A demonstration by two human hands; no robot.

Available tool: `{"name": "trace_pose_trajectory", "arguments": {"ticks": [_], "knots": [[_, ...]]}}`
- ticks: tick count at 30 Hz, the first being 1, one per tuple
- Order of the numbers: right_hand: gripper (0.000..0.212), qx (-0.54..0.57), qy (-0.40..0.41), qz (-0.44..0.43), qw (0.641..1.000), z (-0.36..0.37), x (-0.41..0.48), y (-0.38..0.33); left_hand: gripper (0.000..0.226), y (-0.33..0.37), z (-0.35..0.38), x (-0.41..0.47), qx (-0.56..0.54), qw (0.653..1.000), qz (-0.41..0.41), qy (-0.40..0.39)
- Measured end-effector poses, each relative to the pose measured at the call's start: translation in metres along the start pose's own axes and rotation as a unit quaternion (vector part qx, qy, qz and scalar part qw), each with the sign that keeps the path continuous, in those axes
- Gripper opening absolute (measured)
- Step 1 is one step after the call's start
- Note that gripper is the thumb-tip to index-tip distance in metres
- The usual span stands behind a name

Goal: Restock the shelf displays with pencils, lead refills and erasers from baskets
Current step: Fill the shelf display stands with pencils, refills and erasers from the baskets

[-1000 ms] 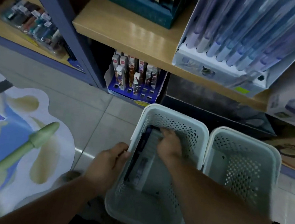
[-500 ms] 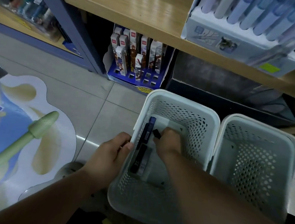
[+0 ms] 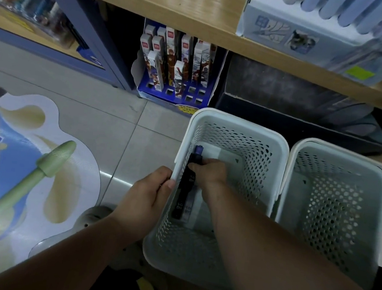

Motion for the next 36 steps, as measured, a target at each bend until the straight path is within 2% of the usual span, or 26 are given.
{"name": "trace_pose_trajectory", "arguments": {"ticks": [4,8,13,17,21,27,32,36], "knots": [[0.015,-0.047,0.017,-0.017,0.999,0.004,-0.002,-0.001,0.03,0.0,0.001,0.001,0.016,1.0,0.025,0.004],[0.029,-0.093,0.044,-0.015,0.995,0.003,-0.003,-0.003,0.033,0.0,0.003,0.0,0.03,0.999,0.036,0.018],[0.025,-0.02,0.003,0.003,1.0,0.013,-0.004,0.004,0.035,0.001,0.004,0.0,0.048,0.998,0.039,0.026],[0.024,-0.012,-0.018,0.001,1.0,0.017,-0.005,0.006,0.037,0.003,0.004,0.001,0.054,0.997,0.045,0.023],[0.013,0.016,-0.048,0.024,0.998,0.019,-0.003,0.008,0.037,0.002,0.005,0.001,0.053,0.998,0.039,0.018],[0.018,0.003,-0.089,0.031,0.996,0.018,-0.006,0.005,0.035,0.002,0.005,0.002,0.061,0.997,0.051,0.019],[0.013,0.083,-0.135,0.043,0.986,0.02,-0.01,0.007,0.035,0.002,0.005,0.002,0.063,0.996,0.056,0.021],[0.02,0.075,-0.146,0.035,0.986,0.022,-0.015,0.006,0.035,0.003,0.005,0.002,0.062,0.996,0.059,0.022]]}}
Point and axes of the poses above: each hand's wrist, its own x-axis towards the middle knuckle, its own z-axis out of the palm, y = z × x, the point moved 5 cm from there along x, towards the middle knuckle, and after that the axes turned 8 degrees about z, right-handed, at the moved point
